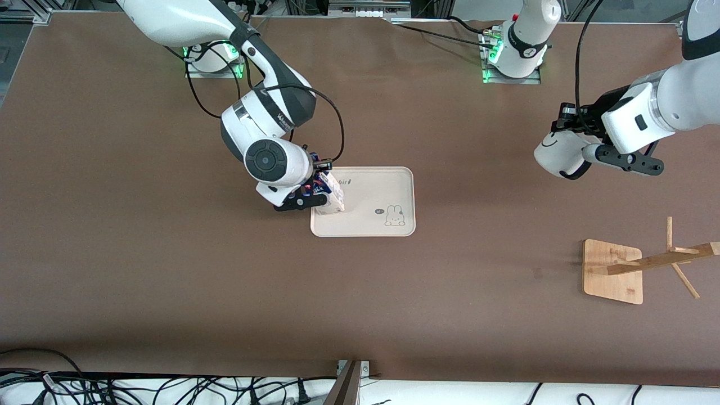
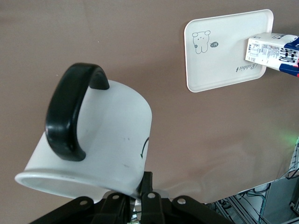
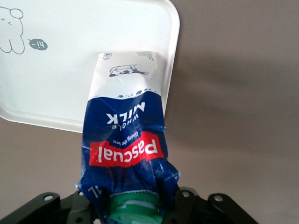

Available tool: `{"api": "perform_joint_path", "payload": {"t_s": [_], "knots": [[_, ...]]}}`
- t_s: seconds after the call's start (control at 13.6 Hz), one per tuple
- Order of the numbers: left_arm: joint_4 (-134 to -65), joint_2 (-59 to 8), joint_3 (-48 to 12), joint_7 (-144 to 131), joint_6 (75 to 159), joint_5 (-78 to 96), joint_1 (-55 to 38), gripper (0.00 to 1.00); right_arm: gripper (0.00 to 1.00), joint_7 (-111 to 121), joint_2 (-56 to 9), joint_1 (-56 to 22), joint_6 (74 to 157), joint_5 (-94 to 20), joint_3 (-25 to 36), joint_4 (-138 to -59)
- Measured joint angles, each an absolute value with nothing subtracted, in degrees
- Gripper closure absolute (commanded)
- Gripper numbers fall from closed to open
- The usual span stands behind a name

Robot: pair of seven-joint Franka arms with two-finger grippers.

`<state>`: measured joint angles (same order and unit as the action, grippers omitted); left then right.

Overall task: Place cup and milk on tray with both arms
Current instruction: 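Lower the milk carton onto the tray with the right gripper, then open the right gripper and withdraw while the left gripper carries the mug toward the tray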

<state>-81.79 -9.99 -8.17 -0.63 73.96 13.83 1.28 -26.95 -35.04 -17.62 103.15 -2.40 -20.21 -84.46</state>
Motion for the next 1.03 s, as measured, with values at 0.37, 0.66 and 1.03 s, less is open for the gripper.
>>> {"api": "perform_joint_path", "payload": {"t_s": [0.37,0.66,1.03], "knots": [[-81.78,-9.99,-8.16,-0.63,73.96,13.83,1.29,1.00,0.00,-27.08,-36.12,-17.62,106.02,-2.30,-20.01,-84.48],[-81.78,-9.99,-8.15,-0.63,73.96,13.83,1.30,1.00,0.00,-29.79,-37.57,-17.94,110.59,-2.30,-19.96,-84.18],[-81.78,-9.99,-8.14,-0.63,73.96,13.83,1.36,1.00,0.00,-34.38,-37.45,-20.17,111.23,-2.29,-19.99,-82.55]]}}
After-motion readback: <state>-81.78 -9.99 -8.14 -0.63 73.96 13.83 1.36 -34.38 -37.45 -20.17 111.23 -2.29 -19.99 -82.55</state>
